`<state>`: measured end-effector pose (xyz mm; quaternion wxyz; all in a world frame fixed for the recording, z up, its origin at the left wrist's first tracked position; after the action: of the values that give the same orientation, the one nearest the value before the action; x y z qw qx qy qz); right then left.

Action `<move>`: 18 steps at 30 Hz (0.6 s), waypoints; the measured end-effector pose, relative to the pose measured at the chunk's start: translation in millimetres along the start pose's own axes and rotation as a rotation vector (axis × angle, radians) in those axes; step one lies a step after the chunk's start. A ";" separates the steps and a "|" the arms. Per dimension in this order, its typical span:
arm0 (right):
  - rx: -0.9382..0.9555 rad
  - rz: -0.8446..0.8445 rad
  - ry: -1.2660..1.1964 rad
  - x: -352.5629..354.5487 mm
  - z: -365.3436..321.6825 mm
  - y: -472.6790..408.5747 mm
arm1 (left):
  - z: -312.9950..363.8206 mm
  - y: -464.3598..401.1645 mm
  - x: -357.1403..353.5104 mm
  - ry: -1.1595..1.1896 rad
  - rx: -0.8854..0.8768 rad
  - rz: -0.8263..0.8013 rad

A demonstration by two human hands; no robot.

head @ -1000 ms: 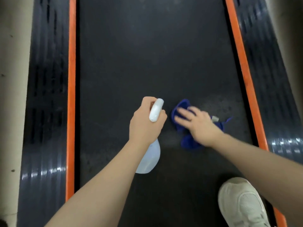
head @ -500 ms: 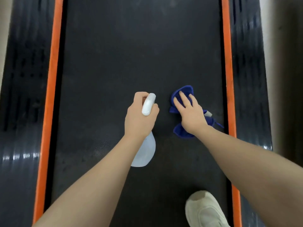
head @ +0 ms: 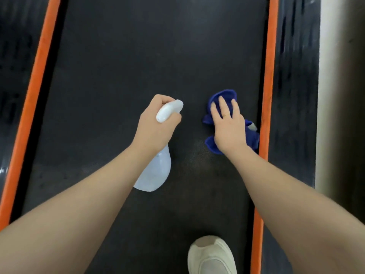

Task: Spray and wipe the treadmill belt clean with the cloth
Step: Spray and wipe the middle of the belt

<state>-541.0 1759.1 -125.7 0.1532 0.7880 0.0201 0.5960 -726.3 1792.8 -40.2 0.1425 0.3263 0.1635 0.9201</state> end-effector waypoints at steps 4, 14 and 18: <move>0.150 -0.065 -0.077 -17.9 1.5 82.6 | 10.4 8.7 -3.9 0.016 0.015 -0.040; -0.085 0.033 0.032 10.3 33.9 34.1 | 32.3 16.5 -39.7 0.115 0.023 0.000; -0.065 -0.068 0.010 -10.5 35.5 84.9 | 34.6 14.8 -48.5 0.087 0.011 0.000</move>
<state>-523.3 1668.2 -121.6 0.1988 0.7786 0.0282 0.5945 -670.0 1768.7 -35.9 0.1335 0.2866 0.1743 0.9326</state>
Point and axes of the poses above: each hand's wrist, its own y-axis away from the middle knuckle, its own x-axis out of the back of the hand, z = x × y, the point moved 4 cm from there along -y, towards the middle knuckle, and after that the axes turned 14 degrees about -y, right-handed, at the moved point
